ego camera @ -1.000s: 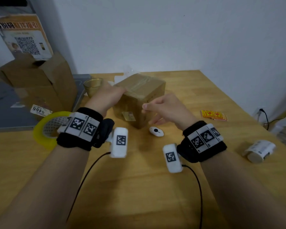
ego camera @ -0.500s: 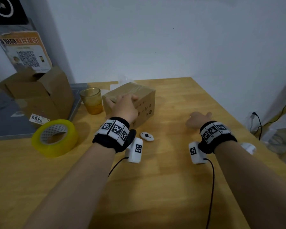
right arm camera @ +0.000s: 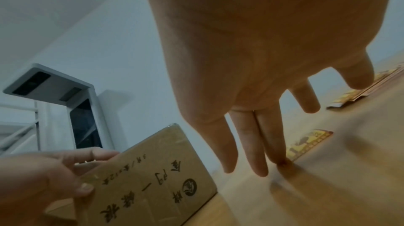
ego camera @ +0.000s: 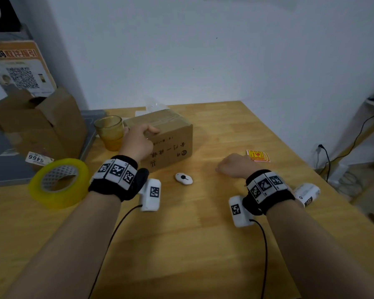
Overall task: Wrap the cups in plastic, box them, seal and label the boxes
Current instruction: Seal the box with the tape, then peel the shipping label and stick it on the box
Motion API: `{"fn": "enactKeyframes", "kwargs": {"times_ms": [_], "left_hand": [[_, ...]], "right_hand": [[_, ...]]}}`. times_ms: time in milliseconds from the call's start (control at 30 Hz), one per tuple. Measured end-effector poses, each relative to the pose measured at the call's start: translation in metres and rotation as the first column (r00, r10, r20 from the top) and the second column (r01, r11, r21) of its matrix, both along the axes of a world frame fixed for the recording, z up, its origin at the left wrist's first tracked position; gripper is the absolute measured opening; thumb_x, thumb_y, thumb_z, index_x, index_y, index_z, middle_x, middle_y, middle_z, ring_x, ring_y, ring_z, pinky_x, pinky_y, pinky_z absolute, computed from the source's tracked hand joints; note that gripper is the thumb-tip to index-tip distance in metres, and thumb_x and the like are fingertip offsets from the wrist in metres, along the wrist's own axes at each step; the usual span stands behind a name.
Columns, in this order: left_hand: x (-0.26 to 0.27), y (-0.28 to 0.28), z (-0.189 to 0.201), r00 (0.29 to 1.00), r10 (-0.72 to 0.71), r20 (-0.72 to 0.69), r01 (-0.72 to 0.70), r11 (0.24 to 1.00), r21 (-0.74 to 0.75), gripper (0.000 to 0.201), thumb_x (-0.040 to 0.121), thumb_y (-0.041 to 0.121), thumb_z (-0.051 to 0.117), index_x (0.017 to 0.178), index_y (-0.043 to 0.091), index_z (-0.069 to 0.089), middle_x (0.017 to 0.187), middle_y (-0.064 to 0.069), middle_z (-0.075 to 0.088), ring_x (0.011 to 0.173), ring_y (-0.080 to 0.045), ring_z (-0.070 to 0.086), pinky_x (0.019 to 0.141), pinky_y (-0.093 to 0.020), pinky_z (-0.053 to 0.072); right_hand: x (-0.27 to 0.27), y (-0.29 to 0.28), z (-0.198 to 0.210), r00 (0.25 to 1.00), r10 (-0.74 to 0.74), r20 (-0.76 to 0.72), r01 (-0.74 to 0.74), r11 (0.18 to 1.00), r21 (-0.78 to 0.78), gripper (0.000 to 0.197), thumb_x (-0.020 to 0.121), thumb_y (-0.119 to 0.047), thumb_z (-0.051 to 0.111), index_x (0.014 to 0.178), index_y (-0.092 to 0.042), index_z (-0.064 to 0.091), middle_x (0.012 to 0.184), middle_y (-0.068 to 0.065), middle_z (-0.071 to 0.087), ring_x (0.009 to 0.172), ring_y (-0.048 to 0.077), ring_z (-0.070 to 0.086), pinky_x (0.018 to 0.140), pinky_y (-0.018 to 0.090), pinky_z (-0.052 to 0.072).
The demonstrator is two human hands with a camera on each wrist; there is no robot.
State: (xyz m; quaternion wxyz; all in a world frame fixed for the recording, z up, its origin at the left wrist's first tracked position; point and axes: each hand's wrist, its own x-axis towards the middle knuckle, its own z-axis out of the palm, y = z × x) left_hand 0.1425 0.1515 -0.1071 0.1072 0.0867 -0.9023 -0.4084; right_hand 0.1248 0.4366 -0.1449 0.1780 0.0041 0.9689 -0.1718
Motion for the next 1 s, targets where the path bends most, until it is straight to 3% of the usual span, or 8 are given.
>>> {"fn": "enactKeyframes", "kwargs": {"times_ms": [133,333,467,633,733,867,933,1000], "left_hand": [[0.011,-0.014,0.003,0.997,-0.046,-0.055,0.049,0.996,0.069,0.063,0.087,-0.021,0.038,0.112,0.027,0.07,0.142,0.007,0.051,0.14,-0.023,0.043,0.104,-0.039,0.047],[0.017,-0.024,0.0,0.991,-0.098,-0.093,0.105,0.991,0.081,0.064,0.089,-0.023,0.043,0.119,0.026,0.07,0.155,0.006,0.046,0.146,-0.02,0.037,0.102,-0.028,0.037],[0.02,-0.017,-0.005,0.987,-0.079,-0.143,0.098,0.987,0.13,0.064,0.088,-0.023,0.042,0.116,0.027,0.07,0.153,0.007,0.048,0.145,-0.019,0.039,0.098,-0.025,0.04],[0.025,0.001,-0.005,0.993,0.0,-0.119,0.018,0.988,0.155,0.052,0.093,-0.009,0.05,0.127,0.027,0.067,0.146,0.011,0.049,0.119,-0.012,0.049,0.072,-0.019,0.049],[0.03,0.012,-0.005,0.996,0.016,-0.093,-0.004,0.992,0.124,0.049,0.092,0.004,0.056,0.132,0.031,0.063,0.145,0.004,0.052,0.127,-0.023,0.053,0.092,-0.041,0.058],[0.051,0.052,0.003,0.993,0.115,-0.015,-0.116,0.992,-0.054,0.049,0.091,0.018,0.06,0.137,0.036,0.054,0.164,-0.005,0.025,0.157,-0.033,-0.001,0.123,-0.063,0.012],[0.065,0.076,0.011,0.992,0.119,-0.051,-0.123,0.989,-0.088,0.049,0.088,0.02,0.06,0.135,0.035,0.053,0.161,-0.008,0.021,0.155,-0.033,0.0,0.123,-0.061,0.01],[0.076,0.092,0.014,0.991,0.078,-0.11,-0.088,0.991,-0.096,0.043,0.088,0.019,0.061,0.128,0.033,0.056,0.153,-0.007,0.027,0.148,-0.033,0.012,0.121,-0.054,0.018]], "right_hand": [[0.017,-0.013,0.008,0.999,0.032,-0.032,-0.037,0.984,-0.172,0.03,0.102,-0.038,0.059,0.115,-0.016,0.077,0.131,0.006,0.066,0.131,0.027,0.053,0.112,0.039,0.039],[0.02,-0.021,0.014,0.993,0.014,-0.117,-0.06,0.916,-0.397,0.021,0.101,-0.018,0.062,0.113,-0.017,0.079,0.127,-0.002,0.07,0.119,0.015,0.061,0.085,0.027,0.049],[0.016,-0.018,0.015,0.982,-0.073,-0.173,0.013,0.946,-0.325,0.022,0.1,-0.017,0.061,0.114,-0.018,0.077,0.128,0.003,0.069,0.118,0.021,0.062,0.093,0.033,0.051],[0.021,-0.014,0.019,0.988,-0.093,-0.121,0.067,0.976,-0.208,0.026,0.098,-0.021,0.064,0.119,-0.01,0.074,0.123,0.01,0.071,0.114,0.029,0.064,0.094,0.038,0.052],[0.037,0.0,0.024,0.982,-0.163,-0.098,0.176,0.975,0.138,0.029,0.098,-0.027,0.056,0.122,-0.013,0.065,0.15,0.013,0.05,0.139,0.045,0.039,0.112,0.06,0.038],[0.054,0.023,0.019,0.952,-0.305,0.012,0.283,0.897,0.34,0.046,0.099,-0.023,0.042,0.143,-0.019,0.052,0.17,0.013,0.006,0.149,0.059,0.009,0.113,0.079,0.012],[0.059,0.038,0.013,0.944,-0.326,0.038,0.294,0.892,0.344,0.043,0.097,-0.023,0.041,0.138,-0.018,0.055,0.169,0.017,0.01,0.148,0.056,0.018,0.115,0.076,0.014],[0.065,0.054,0.008,0.952,-0.305,0.029,0.28,0.904,0.323,0.026,0.094,-0.02,0.042,0.115,-0.016,0.057,0.156,0.019,0.038,0.137,0.049,0.041,0.116,0.068,0.023]]}}
